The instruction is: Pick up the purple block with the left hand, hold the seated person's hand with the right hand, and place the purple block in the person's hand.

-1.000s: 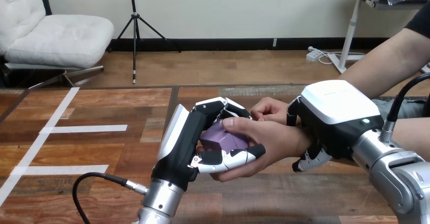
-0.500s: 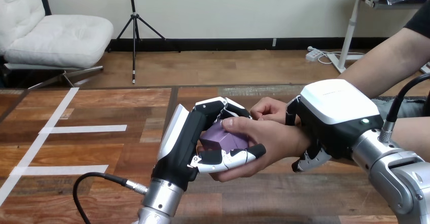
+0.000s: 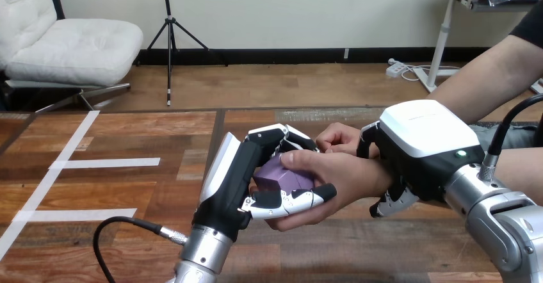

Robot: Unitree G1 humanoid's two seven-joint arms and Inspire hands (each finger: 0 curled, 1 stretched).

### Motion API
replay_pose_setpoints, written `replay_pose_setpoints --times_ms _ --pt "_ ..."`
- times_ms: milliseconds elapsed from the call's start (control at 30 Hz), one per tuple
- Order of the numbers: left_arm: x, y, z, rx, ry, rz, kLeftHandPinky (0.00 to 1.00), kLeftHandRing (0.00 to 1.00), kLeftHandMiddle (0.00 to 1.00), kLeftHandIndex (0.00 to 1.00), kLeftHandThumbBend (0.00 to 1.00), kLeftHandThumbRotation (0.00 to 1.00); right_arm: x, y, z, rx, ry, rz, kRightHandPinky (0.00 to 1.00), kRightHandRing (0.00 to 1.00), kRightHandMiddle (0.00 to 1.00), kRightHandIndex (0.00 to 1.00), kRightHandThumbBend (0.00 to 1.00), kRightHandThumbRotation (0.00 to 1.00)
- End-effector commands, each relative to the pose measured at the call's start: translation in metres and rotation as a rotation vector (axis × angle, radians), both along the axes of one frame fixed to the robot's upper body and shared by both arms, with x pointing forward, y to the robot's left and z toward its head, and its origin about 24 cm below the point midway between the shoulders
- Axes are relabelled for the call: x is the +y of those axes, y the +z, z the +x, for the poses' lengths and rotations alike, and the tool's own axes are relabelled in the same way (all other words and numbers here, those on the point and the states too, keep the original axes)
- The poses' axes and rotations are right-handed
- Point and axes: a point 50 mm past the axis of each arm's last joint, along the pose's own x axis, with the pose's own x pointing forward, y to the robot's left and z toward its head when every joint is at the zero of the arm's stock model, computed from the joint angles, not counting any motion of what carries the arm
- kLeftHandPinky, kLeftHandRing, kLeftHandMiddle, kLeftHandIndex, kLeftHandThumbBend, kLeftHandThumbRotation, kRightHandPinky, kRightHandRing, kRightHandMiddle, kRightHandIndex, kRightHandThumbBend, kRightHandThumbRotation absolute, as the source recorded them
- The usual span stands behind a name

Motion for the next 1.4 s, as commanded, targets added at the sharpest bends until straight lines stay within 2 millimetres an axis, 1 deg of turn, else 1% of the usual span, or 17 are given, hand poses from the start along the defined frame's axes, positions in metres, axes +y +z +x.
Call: replay_pose_setpoints --times_ms 0,100,133,200,300,367,400,433,533,700,733,833,967,1000,1033,1167,1367 --pt "-0.008 0.014 0.003 -0.06 -0.046 0.033 0.33 0.41 0.49 0.52 0.72 0.05 0.003 0.015 0.002 -0.095 0.018 0.002 0.31 0.43 0.51 0.65 0.8 0.0" --pt "-0.007 0.013 0.004 -0.063 -0.057 0.077 0.38 0.47 0.54 0.56 0.71 0.09 0.002 0.015 0.002 -0.096 0.017 -0.006 0.38 0.51 0.59 0.66 0.79 0.0" --pt "-0.007 0.013 0.004 -0.055 -0.06 0.084 0.42 0.52 0.59 0.61 0.72 0.13 0.002 0.015 0.002 -0.098 0.017 -0.006 0.41 0.54 0.61 0.67 0.79 0.0" --pt "-0.007 0.013 0.004 -0.047 -0.064 0.102 0.46 0.55 0.61 0.64 0.73 0.15 0.002 0.015 0.001 -0.099 0.016 -0.005 0.43 0.56 0.63 0.67 0.79 0.0" --pt "-0.007 0.012 0.003 -0.048 -0.068 0.13 0.54 0.63 0.68 0.7 0.75 0.22 0.001 0.015 0.001 -0.101 0.017 -0.002 0.46 0.59 0.65 0.68 0.78 0.0" --pt "-0.007 0.012 0.003 -0.05 -0.07 0.147 0.62 0.71 0.75 0.76 0.78 0.28 0.001 0.015 0.0 -0.104 0.018 -0.001 0.48 0.61 0.67 0.69 0.78 0.0" --pt "-0.007 0.012 0.003 -0.052 -0.077 0.156 0.62 0.71 0.75 0.76 0.78 0.28 0.001 0.016 -0.001 -0.108 0.018 0.005 0.48 0.61 0.67 0.69 0.78 0.0" --pt "-0.007 0.012 0.003 -0.054 -0.081 0.16 0.68 0.76 0.81 0.81 0.79 0.32 0.0 0.016 -0.001 -0.111 0.017 0.01 0.49 0.62 0.68 0.7 0.79 0.0" --pt "-0.007 0.012 0.002 -0.051 -0.086 0.164 0.76 0.83 0.86 0.87 0.82 0.37 0.0 0.016 -0.003 -0.123 0.024 0.014 0.51 0.63 0.69 0.71 0.8 0.0" --pt "-0.007 0.012 0.001 -0.053 -0.089 0.175 0.84 0.9 0.92 0.93 0.85 0.42 -0.002 0.016 -0.006 -0.131 0.033 0.005 0.55 0.65 0.7 0.72 0.81 0.02" --pt "-0.007 0.012 0.001 -0.053 -0.091 0.176 0.85 0.93 0.95 0.95 0.86 0.45 -0.002 0.016 -0.008 -0.131 0.036 0.001 0.59 0.68 0.72 0.73 0.81 0.04" --pt "-0.006 0.012 0.0 -0.056 -0.099 0.167 0.87 0.96 0.97 0.98 0.88 0.49 -0.004 0.017 -0.011 -0.146 0.055 -0.013 0.64 0.71 0.73 0.75 0.82 0.07" --pt "-0.005 0.011 -0.001 -0.061 -0.112 0.15 0.9 0.98 0.99 0.99 0.9 0.52 -0.006 0.018 -0.016 -0.159 0.058 0.01 0.71 0.74 0.75 0.76 0.83 0.1" --pt "-0.005 0.011 -0.001 -0.063 -0.115 0.143 0.93 0.99 0.99 0.99 0.91 0.54 -0.006 0.018 -0.017 -0.158 0.057 0.017 0.75 0.77 0.76 0.77 0.83 0.11" --pt "-0.005 0.011 -0.001 -0.065 -0.118 0.138 0.93 0.99 1.0 1.0 0.91 0.54 -0.007 0.018 -0.017 -0.157 0.056 0.022 0.77 0.77 0.76 0.77 0.82 0.12" --pt "-0.004 0.01 -0.002 -0.072 -0.119 0.127 0.96 1.0 1.0 1.0 0.93 0.57 -0.008 0.018 -0.023 -0.17 0.036 0.058 0.81 0.8 0.77 0.79 0.83 0.13" --pt "-0.002 0.009 -0.004 -0.088 -0.117 0.108 0.99 1.0 1.0 1.0 0.95 0.61 -0.01 0.018 -0.03 -0.185 0.006 0.136 0.83 0.81 0.79 0.81 0.84 0.15"
